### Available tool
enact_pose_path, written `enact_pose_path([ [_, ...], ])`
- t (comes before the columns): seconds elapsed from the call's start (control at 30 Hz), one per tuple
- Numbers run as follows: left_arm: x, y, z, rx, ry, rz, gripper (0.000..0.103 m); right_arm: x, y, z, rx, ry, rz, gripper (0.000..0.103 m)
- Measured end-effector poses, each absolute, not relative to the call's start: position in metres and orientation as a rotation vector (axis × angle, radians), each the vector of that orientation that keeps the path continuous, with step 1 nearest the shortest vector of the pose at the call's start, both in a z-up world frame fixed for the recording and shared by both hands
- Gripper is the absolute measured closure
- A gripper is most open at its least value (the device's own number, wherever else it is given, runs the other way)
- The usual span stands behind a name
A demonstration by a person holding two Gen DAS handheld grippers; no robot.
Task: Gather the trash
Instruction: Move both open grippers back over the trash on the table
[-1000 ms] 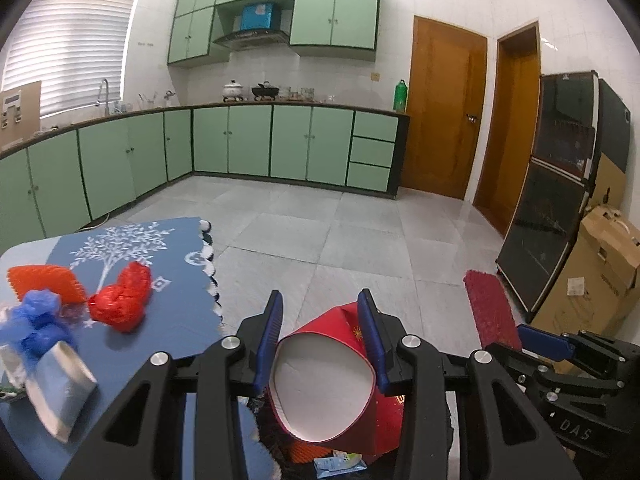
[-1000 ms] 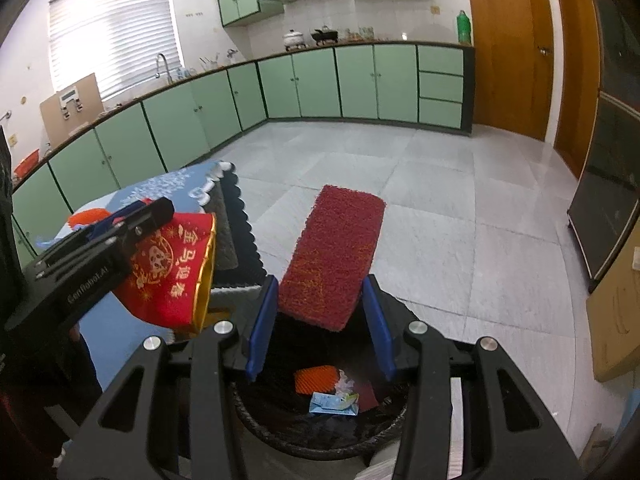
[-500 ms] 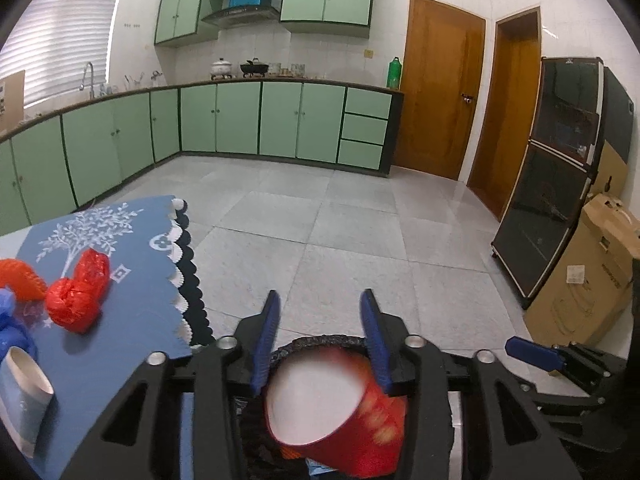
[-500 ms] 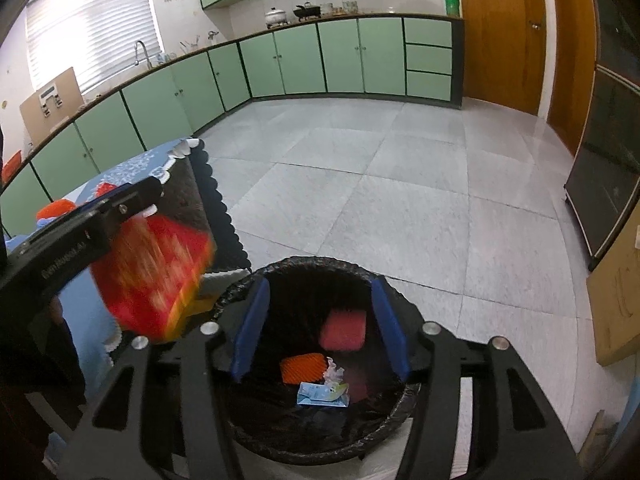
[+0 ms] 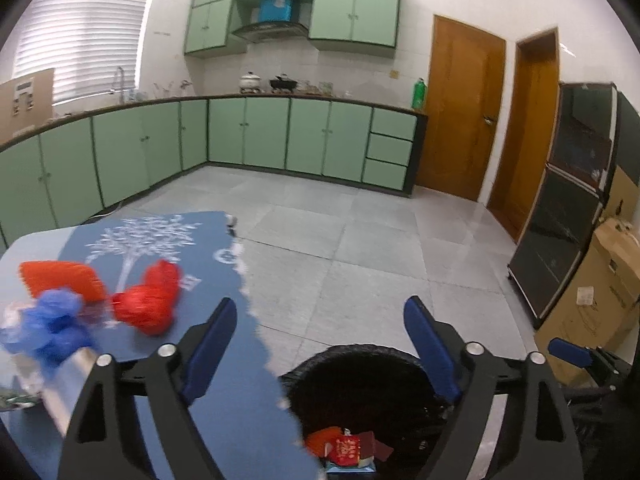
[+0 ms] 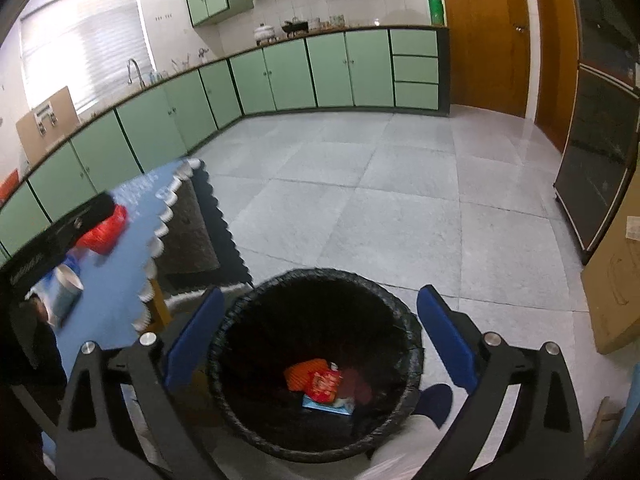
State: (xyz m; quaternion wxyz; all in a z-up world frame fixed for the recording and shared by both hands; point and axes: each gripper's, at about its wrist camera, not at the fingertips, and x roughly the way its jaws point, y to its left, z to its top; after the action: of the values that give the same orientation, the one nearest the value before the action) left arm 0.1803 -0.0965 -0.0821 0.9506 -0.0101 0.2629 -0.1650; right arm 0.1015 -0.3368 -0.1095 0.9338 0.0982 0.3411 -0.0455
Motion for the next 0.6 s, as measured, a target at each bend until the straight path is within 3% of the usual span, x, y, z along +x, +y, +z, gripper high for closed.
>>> enact_pose_path([
  [0.6,0.120,0.068,-0.060,-0.045,0.489,-0.043,0.014,0.094,-0.217,-0.051,0.135,0.554,0.117,0.008],
])
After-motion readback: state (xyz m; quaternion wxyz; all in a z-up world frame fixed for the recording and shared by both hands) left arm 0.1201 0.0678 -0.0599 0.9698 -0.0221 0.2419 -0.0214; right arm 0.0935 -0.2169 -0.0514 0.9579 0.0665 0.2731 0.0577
